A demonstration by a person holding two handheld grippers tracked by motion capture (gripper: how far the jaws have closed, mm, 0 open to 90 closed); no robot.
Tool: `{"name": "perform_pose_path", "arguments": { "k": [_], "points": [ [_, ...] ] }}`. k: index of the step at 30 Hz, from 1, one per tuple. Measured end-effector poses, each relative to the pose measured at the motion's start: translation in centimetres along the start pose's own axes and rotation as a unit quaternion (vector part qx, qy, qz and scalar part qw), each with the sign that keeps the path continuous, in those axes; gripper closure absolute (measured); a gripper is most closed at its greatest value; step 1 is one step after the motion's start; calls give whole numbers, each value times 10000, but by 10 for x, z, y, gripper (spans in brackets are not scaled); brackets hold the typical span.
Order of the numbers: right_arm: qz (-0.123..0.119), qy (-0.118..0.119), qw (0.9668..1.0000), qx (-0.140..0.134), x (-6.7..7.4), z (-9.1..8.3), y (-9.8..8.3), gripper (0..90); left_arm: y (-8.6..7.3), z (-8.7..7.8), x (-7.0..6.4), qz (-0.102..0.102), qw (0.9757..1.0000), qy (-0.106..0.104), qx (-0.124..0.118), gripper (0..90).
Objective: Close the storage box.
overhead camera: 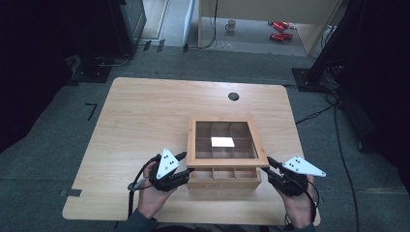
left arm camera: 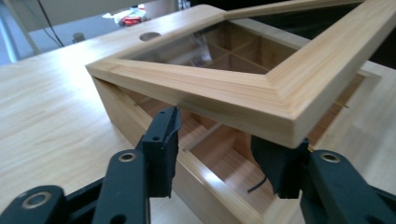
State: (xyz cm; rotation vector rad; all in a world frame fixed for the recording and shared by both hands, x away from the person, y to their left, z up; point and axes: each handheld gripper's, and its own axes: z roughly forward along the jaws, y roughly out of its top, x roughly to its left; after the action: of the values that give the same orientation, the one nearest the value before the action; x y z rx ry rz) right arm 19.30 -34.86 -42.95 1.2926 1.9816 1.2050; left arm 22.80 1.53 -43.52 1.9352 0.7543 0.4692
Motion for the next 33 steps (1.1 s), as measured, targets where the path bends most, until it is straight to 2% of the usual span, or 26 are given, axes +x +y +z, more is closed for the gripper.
{"name": "perform_pose_path", "arguments": {
  "k": [10, 13, 19, 28, 33],
  "points": [
    [113, 47, 9998, 146, 1, -4, -18, 628, -14, 2, -2, 57, 9997, -181, 129, 452],
    [127, 78, 9998, 157, 3, -5, -21, 607, -17, 2, -4, 84, 9997, -146, 159, 435],
    [-21, 46, 9997, 254, 9, -8, -26, 591, -24, 2, -4, 43, 9996, -176, 228, 425],
    [-4, 49, 9993, 380, 9, -8, -33, 569, -31, 0, -5, 66, 9993, -140, 327, 410],
    [8, 26, 9993, 375, 8, -11, -35, 550, -34, -3, -5, 46, 9994, -169, 300, 409]
  ]
}}
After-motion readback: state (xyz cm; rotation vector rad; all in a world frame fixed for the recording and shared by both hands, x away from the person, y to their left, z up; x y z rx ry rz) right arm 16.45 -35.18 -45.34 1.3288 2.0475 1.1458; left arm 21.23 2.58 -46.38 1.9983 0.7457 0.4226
